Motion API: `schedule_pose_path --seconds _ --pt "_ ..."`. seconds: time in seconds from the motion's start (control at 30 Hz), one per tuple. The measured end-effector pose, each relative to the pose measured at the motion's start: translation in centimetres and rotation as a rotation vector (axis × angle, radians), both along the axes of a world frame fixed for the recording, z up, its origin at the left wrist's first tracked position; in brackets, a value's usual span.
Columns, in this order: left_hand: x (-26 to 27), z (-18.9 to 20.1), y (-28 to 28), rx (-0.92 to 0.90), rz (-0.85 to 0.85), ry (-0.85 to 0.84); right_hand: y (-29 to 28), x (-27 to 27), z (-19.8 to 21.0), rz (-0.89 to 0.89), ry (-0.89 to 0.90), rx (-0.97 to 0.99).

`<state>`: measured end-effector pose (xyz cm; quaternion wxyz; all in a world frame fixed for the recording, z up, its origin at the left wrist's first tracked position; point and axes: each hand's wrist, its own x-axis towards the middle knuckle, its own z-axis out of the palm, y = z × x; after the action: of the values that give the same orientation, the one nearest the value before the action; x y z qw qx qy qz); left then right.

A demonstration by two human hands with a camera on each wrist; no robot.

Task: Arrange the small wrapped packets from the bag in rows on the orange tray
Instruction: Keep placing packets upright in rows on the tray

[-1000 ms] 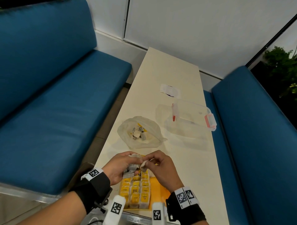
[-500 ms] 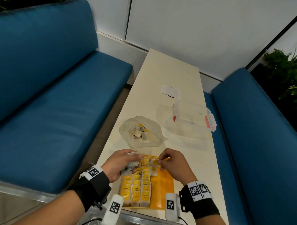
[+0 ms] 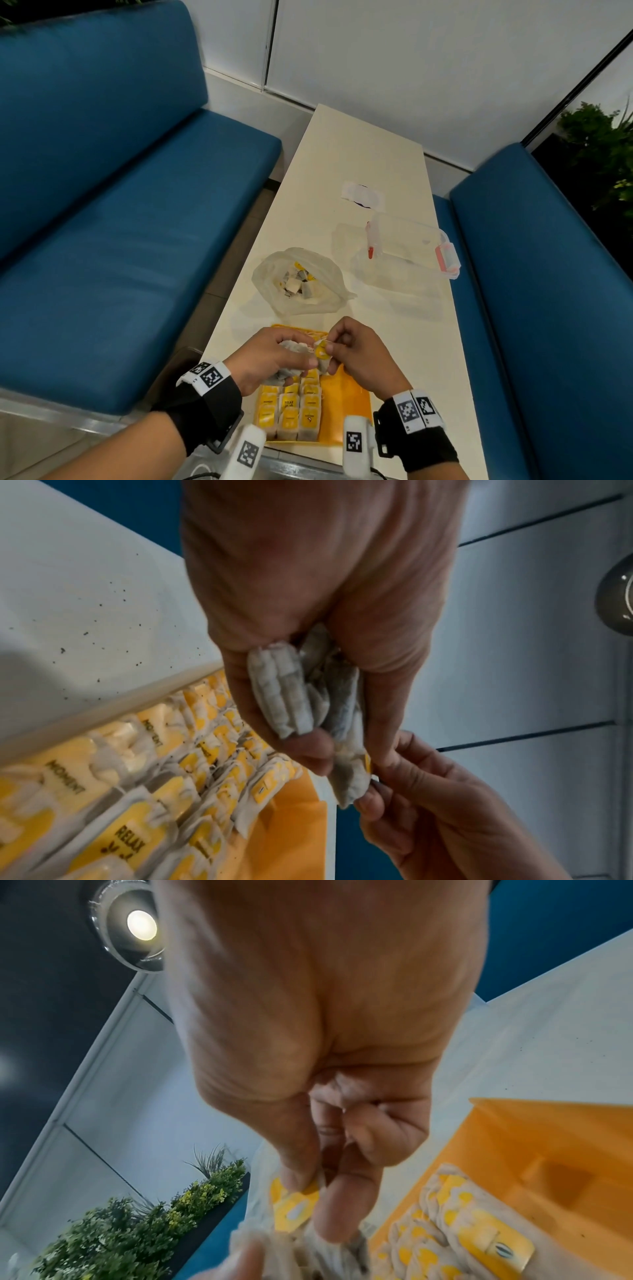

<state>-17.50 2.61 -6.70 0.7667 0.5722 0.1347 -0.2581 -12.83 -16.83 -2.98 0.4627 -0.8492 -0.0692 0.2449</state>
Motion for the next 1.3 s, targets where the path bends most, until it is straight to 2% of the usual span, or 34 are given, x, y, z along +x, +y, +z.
schedule_pose_path --seconds 0.3,0.47,0.67,0.87,1.03,1.3 --pt "0.1 -0.5 0.0 -0.007 0.064 -0.035 -0.5 0.1 0.0 0.012 -0.037 -0.038" --pt "0.3 -0.5 -0.3 0.037 0.035 -0.046 -0.1 -0.2 0.4 0.041 -0.073 -0.042" --pt "0.6 -0.6 -0.7 0.026 0.069 -0.031 0.0 -0.3 -0.4 -0.136 0.003 0.021" --pt "0.9 -0.9 -0.8 0.008 0.081 -0.029 -0.4 -0.2 -0.7 -0.168 0.076 0.052" --pt "0.9 -1.7 -0.1 -0.033 0.175 0.027 -1.7 0.5 -1.9 -0.195 0.094 -0.176" --pt "0.9 -2.3 0.5 -0.071 0.213 0.059 -1.0 1.3 -4.8 -0.041 0.176 -0.569"
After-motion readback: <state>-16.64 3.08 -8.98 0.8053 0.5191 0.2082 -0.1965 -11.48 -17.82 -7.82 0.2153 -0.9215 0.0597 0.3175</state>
